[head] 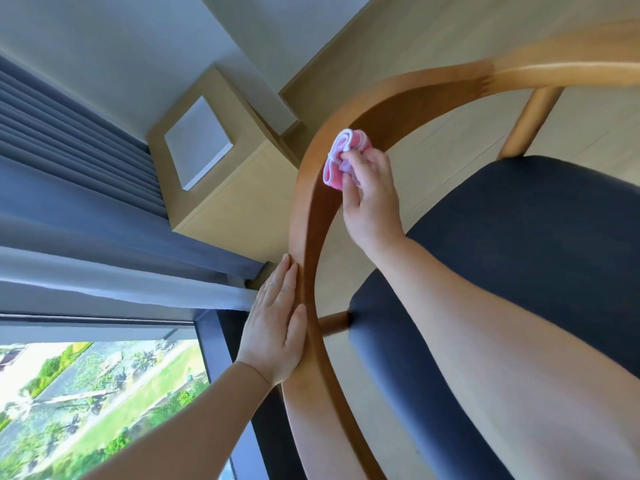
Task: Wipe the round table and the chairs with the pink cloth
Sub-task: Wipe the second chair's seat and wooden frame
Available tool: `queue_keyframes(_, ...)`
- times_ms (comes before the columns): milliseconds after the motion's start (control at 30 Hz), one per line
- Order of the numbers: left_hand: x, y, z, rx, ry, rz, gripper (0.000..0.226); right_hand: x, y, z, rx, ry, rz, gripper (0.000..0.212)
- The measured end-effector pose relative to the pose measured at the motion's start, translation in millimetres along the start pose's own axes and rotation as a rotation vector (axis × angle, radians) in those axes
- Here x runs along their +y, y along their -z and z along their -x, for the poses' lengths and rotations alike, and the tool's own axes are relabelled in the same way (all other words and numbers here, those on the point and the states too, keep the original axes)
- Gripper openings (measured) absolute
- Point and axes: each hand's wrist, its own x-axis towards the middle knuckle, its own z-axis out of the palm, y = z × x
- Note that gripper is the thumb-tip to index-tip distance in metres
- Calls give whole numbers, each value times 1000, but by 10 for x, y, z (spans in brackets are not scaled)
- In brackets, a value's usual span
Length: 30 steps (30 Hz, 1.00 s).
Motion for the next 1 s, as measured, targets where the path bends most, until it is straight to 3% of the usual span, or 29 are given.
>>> queue_keyframes(167,-152,137,132,4,86,-36,58,-112,-142,612,-189,-25,-92,32)
queue_keyframes(367,-339,163,370,-8,69,-65,57,-209,-133,1247,-341,-62,-163,23)
queue_keyframes(533,-403,136,688,21,106,21,57,-385,43,1540,-463,-156,-205,14)
queue_keyframes(633,-422,181,969,15,109,54,52,-555,184,1544,-570,-129,-73,6)
queue_keyframes(867,-530,403,1527,80,179,157,47,-1021,483,1794,-733,-48,362,13)
queue_keyframes(1000,-544,573,1881,46,205,238,44,-1254,741,2018,-858,-108,530,12)
